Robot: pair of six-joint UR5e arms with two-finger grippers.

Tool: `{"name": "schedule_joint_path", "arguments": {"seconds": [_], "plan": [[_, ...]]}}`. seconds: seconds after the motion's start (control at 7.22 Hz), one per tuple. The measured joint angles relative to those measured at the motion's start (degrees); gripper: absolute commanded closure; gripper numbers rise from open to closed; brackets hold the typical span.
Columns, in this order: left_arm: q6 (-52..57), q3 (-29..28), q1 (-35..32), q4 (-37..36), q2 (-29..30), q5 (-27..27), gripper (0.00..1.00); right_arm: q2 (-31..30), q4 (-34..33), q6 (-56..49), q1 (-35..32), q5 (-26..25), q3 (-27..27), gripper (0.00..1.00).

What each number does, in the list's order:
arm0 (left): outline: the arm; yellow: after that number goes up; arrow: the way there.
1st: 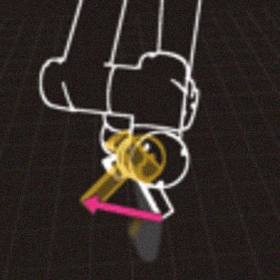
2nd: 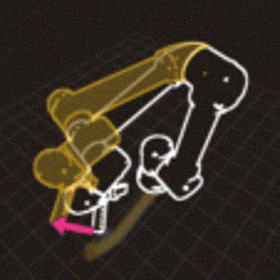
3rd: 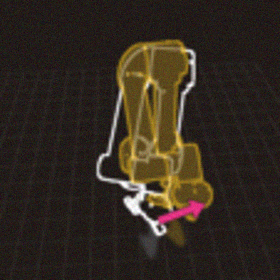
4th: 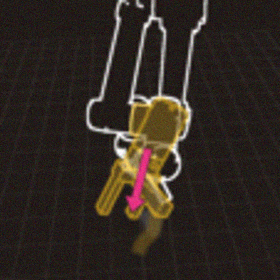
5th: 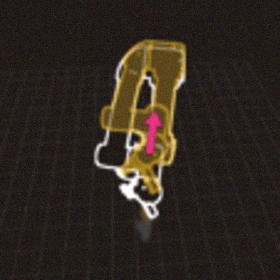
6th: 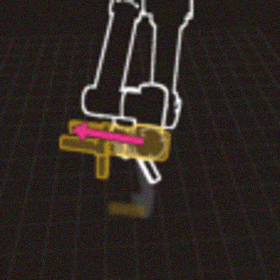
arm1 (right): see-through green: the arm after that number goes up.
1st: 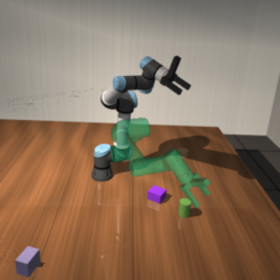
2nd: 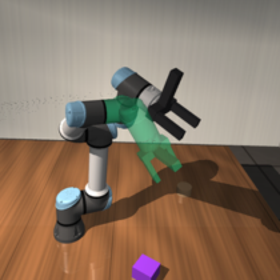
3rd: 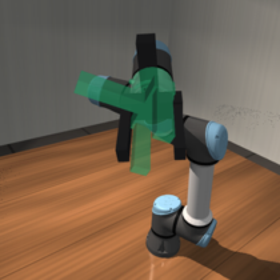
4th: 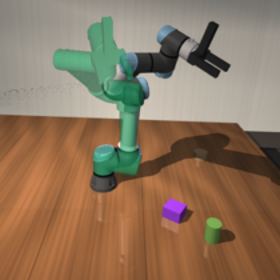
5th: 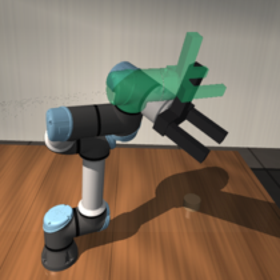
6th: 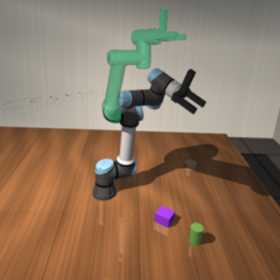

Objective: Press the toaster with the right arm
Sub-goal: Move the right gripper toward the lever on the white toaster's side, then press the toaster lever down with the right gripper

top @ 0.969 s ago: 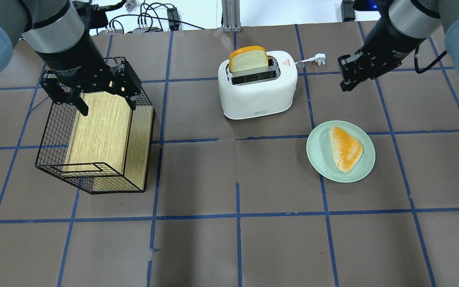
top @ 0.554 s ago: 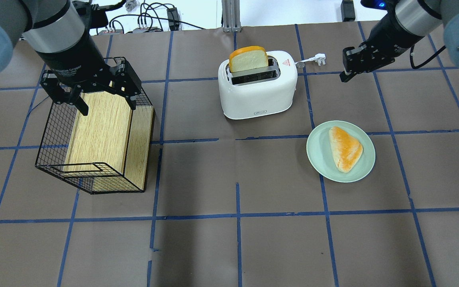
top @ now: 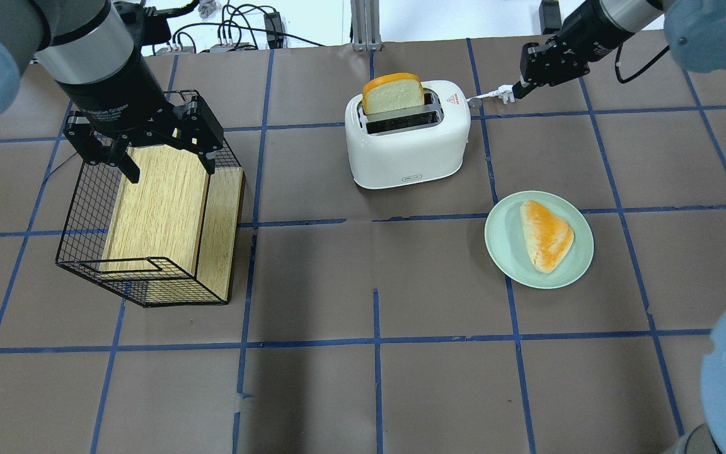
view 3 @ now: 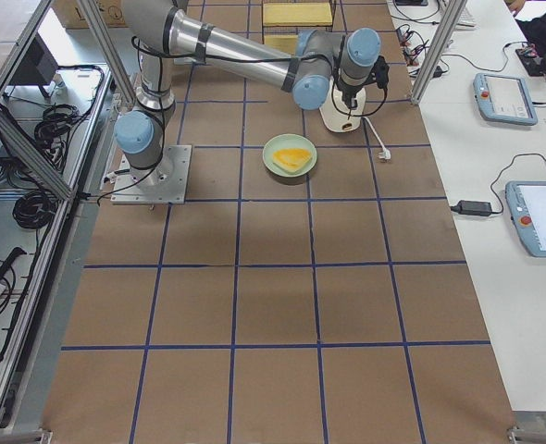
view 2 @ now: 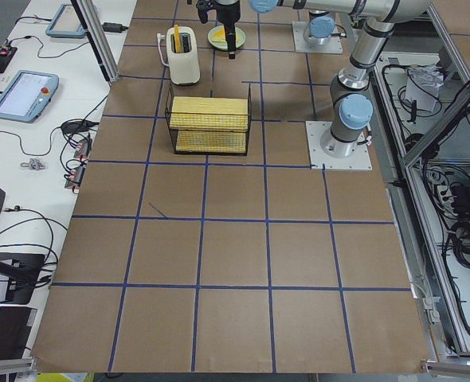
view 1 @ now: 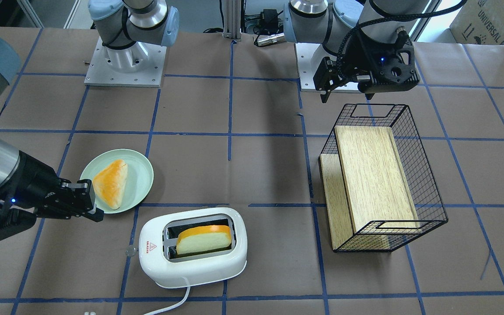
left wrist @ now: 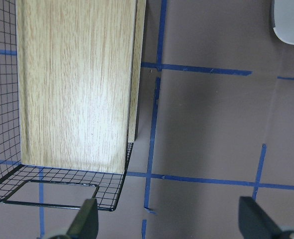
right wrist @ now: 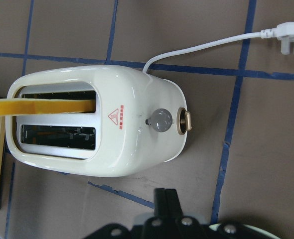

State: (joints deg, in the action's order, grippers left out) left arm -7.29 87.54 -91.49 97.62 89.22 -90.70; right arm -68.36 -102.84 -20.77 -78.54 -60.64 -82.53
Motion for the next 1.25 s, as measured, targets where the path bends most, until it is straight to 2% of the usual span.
{"name": "schedule_joint_path", "arguments": {"seconds": [0.42,1.25], "plan": [[0.0,0.0,0.0,-0.03,-0.01,0.0,0.0,4.14,-0.39,0.17,-0.99,3.07,1.03,1.0],[0.0,-0.03,0.0,0.0,-0.01,0.0,0.0,7.7,-3.34,0.24,-1.67,3.54,2.01,1.0]]}}
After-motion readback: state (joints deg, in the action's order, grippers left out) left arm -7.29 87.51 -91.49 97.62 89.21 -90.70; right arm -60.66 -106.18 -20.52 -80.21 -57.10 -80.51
